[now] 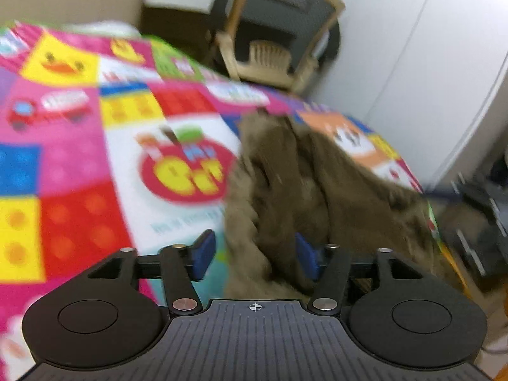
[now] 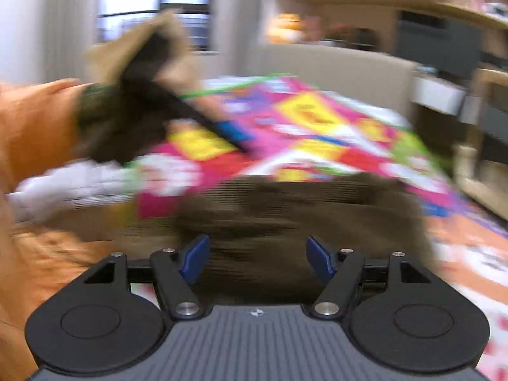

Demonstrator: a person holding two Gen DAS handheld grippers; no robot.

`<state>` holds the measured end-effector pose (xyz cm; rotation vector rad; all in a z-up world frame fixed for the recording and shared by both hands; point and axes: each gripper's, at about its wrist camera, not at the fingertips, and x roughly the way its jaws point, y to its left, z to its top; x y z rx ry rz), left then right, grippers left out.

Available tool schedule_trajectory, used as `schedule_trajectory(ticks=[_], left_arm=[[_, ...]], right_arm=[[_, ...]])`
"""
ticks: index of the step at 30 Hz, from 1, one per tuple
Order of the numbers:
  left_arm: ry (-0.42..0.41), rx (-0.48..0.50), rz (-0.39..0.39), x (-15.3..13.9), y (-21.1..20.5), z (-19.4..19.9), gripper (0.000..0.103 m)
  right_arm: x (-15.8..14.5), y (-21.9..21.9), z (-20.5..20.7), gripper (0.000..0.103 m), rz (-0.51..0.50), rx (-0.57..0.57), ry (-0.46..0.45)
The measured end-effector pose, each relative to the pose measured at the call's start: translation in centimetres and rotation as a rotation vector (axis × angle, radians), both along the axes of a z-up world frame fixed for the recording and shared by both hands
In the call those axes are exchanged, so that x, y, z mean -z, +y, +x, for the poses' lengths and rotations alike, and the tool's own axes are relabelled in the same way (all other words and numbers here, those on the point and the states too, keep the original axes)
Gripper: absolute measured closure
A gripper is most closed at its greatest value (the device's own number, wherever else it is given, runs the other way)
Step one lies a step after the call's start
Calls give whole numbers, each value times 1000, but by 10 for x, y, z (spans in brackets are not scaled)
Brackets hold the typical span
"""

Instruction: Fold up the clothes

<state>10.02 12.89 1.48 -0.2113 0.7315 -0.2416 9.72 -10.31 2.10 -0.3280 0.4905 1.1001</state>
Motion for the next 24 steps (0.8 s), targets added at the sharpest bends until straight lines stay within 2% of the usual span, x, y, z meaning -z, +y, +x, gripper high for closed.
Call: schedule_trajectory(ticks=[2, 4, 5, 6, 7, 8, 9, 10, 11, 12, 14, 16, 18, 21, 22, 24], left_arm=[[-16, -34, -6, -8, 5, 2, 33], [-14, -52, -27, -10, 6, 5, 31], [-16, -53, -29, -12, 4, 6, 30], [-19, -54, -29, -13, 2, 7, 28], [-22, -54, -29, -14, 0, 7, 26], [-28, -52, -28, -16, -3, 6, 24], [-35, -48, -25, -19, -5, 6, 21], [-45, -40, -18, -21, -8, 5, 19], [-59, -27, -6, -24, -10, 5, 14], [-72, -13, 10, -27, -14, 5, 11], [-90, 25, 38, -30, -24, 8, 9], [-89, 81, 52, -28, -39, 13, 9], [-84, 153, 63, -24, -59, 19, 9], [-73, 250, 123, -11, -94, 29, 9], [-67, 268, 140, -8, -102, 31, 9], [-57, 274, 145, -5, -104, 35, 9]], right_arm=[[11, 19, -7, 35, -6, -84, 14], [26, 34, -7, 36, -53, -73, -35], [32, 40, -5, 42, -77, -54, -60], [38, 45, -3, 63, -100, -35, -85], [33, 40, 5, 78, -77, -9, -71], [29, 35, 13, 82, -52, 18, -56], [19, 15, 24, 85, 13, 89, -49], [5, -2, 37, 93, 59, 177, -73], [-9, -20, 50, 96, 106, 265, -98], [-23, -38, 63, 97, 152, 353, -123], [-51, -91, 97, 97, 267, 591, -159], [-65, -133, 124, 97, 318, 798, -215], [-65, -159, 144, 96, 288, 933, -270], [-53, -163, 144, 89, 242, 798, -142], [-44, -152, 134, 77, 203, 702, -111], [-23, -123, 103, 59, 72, 504, -105]])
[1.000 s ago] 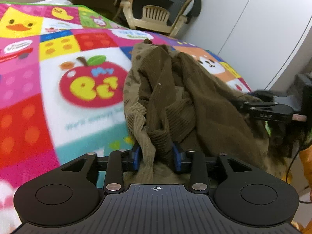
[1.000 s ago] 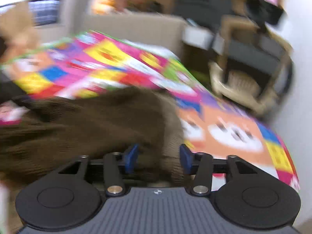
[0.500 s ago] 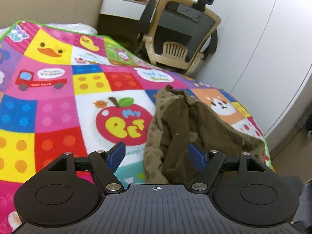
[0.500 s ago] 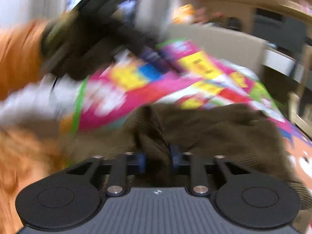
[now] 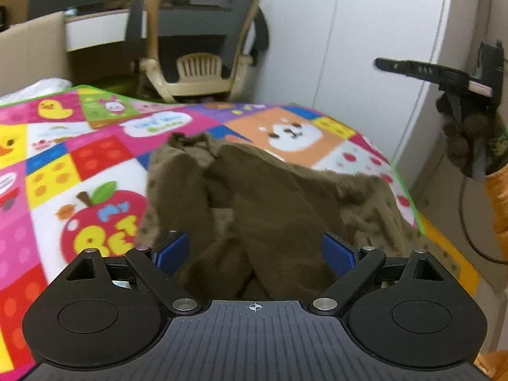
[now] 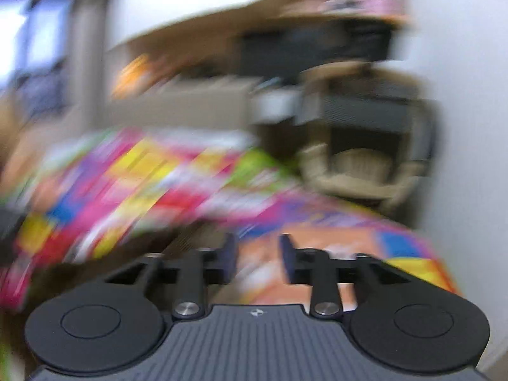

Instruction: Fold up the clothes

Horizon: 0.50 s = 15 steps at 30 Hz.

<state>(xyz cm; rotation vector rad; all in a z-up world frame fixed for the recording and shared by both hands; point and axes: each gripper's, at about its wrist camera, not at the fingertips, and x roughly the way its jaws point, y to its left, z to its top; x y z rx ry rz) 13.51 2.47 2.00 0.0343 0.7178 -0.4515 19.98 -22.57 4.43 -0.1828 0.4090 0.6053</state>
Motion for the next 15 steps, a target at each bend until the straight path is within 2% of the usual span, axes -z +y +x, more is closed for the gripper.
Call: schedule_trajectory(ticks=[2, 4, 6, 8, 11, 12, 14, 15], left_arm=[[9, -28, -4, 0, 6, 5, 9], [20, -76, -6, 0, 14, 11, 9], [40, -106, -19, 1, 21, 14, 9], [49, -123, -21, 2, 26, 14, 9], [44, -149, -24, 0, 34, 11, 9], [43, -157, -26, -1, 36, 10, 9], [39, -175, -30, -2, 40, 9, 9], [37, -183, -32, -4, 41, 9, 9]], right_arm=[[14, 26, -31, 48, -72, -187, 0], [26, 44, -62, 30, -106, -396, 11], [32, 60, -82, 21, -124, -567, 28], [42, 76, -102, 21, -172, -651, 3], [59, 100, -110, 21, -232, -650, -42], [64, 106, -107, 25, -242, -633, -54], [70, 116, -101, 57, -253, -601, -74], [66, 118, -95, 81, -233, -583, -58]])
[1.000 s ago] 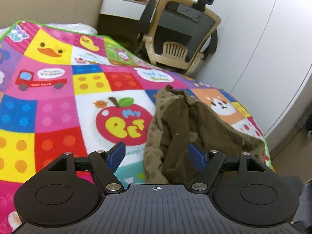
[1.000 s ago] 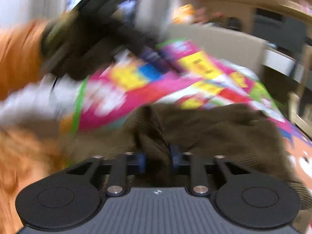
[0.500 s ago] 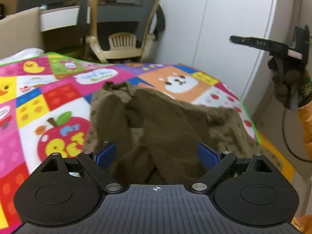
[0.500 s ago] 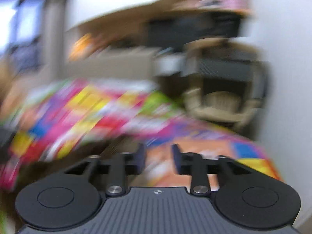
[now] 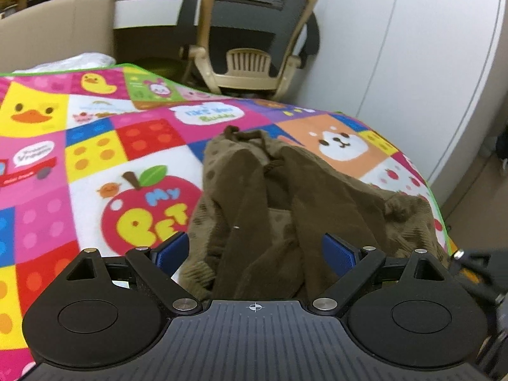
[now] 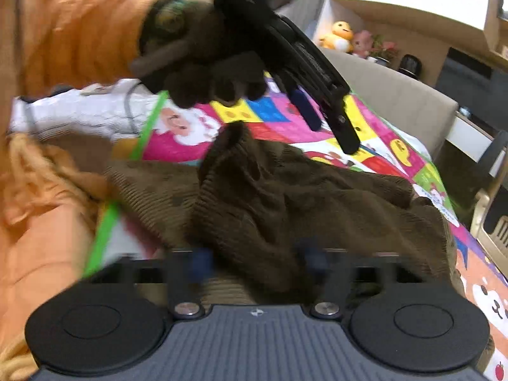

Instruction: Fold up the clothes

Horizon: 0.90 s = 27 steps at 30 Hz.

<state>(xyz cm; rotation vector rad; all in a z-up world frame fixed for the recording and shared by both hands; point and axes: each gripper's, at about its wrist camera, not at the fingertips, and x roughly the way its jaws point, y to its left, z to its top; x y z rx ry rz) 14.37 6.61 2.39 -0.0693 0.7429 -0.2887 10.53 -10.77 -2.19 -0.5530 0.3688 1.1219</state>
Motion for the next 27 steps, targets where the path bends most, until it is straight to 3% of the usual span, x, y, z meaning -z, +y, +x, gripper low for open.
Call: schedule_trajectory(ticks=[4, 9, 11, 13, 14, 17, 22, 23, 25, 27], left_arm=[[-27, -16, 0, -8, 7, -5, 8], [-44, -19, -30, -14, 15, -4, 7], [-45, 18, -40, -13, 6, -1, 7], [-46, 67, -48, -11, -9, 3, 7], [-47, 99, -48, -9, -19, 5, 6], [-28, 187, -17, 1, -48, 12, 6], [71, 248, 144, 37, -84, 23, 6], [84, 247, 163, 43, -84, 23, 7], [85, 255, 175, 47, -82, 21, 13], [76, 268, 181, 47, -79, 18, 25]], right_arm=[[-40, -27, 37, 89, 160, 122, 41], [-107, -124, 116, 90, 470, 639, -61], [-111, -149, 141, 90, 494, 825, -140], [-102, -162, 164, 90, 446, 966, -217], [-95, -165, 175, 90, 432, 1006, -206], [-73, -171, 201, 89, 421, 1059, -90], [-39, -169, 208, 83, 378, 1065, -22], [-35, -166, 209, 79, 367, 1061, -13], [-33, -167, 210, 53, 366, 1061, -1], [-40, -164, 206, 40, 392, 1079, -8]])
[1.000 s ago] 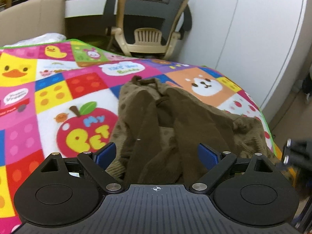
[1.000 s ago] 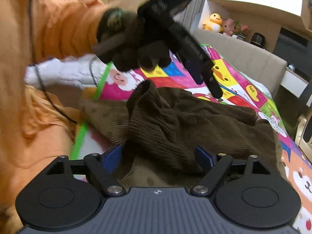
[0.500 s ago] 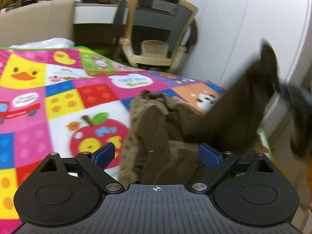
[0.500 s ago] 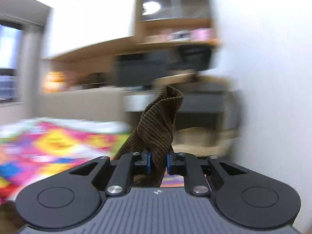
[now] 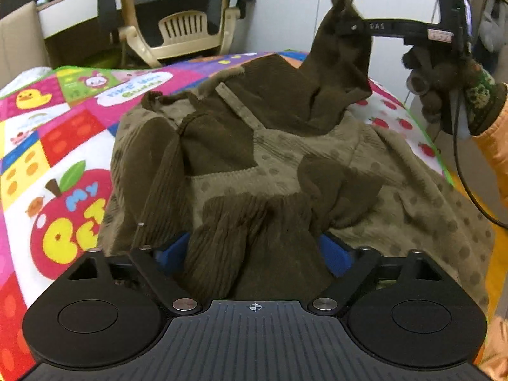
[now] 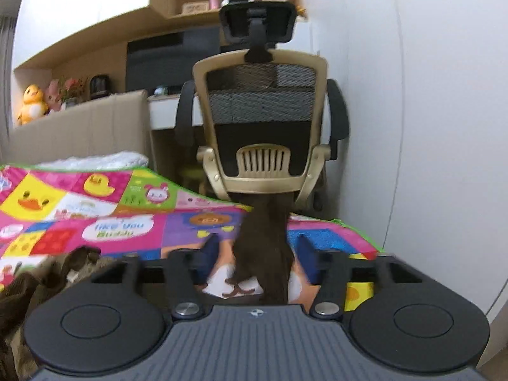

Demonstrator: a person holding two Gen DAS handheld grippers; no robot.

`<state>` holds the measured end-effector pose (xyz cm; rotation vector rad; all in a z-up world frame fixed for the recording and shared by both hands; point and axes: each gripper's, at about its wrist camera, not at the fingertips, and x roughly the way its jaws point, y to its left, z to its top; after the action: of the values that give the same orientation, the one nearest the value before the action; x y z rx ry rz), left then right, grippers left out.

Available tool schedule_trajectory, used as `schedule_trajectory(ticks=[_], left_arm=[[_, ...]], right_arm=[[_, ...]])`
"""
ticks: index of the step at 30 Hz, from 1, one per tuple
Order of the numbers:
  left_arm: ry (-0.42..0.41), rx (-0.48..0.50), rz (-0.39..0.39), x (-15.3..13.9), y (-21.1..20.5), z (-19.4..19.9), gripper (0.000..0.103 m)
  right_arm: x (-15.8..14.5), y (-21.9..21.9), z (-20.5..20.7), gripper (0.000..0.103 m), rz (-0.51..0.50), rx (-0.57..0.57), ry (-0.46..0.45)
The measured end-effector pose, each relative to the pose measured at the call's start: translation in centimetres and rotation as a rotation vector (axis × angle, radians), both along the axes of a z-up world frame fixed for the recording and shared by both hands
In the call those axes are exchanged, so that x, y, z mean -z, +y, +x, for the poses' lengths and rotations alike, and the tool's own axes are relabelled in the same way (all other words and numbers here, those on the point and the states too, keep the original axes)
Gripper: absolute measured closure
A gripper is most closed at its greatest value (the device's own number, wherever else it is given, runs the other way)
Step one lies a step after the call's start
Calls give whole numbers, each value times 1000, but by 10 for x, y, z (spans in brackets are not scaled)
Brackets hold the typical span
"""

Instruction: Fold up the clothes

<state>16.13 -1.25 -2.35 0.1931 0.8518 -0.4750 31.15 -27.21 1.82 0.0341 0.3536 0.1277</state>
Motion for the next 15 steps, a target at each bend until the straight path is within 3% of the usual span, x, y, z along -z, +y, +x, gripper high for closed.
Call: schedule_trajectory(ticks=[1, 3, 4, 5, 8, 10, 15], left_arm=[[-2, 8, 0, -1, 2, -2, 32], [3, 11, -6, -1, 8, -3, 57], [-2, 3, -17, -4, 13, -3, 63], [-8, -7, -30, -7, 20, -3, 78], [-81, -83, -60, -29, 49, -1, 82], [-160, -174, -65, -51, 79, 4, 83], [-321, -463, 32, -78, 165, 20, 84]], right_arm=[[-3, -1, -3, 36, 17, 9, -12], [-18, 1, -12, 30, 44, 6, -24], [-22, 3, -15, 23, 54, -9, -21], [-25, 5, -17, 19, 59, -27, -16], [-32, 23, -22, 16, 50, -118, 5], [-33, 42, -20, 6, 60, -196, 41], [-30, 101, -6, 0, 152, -400, 195]])
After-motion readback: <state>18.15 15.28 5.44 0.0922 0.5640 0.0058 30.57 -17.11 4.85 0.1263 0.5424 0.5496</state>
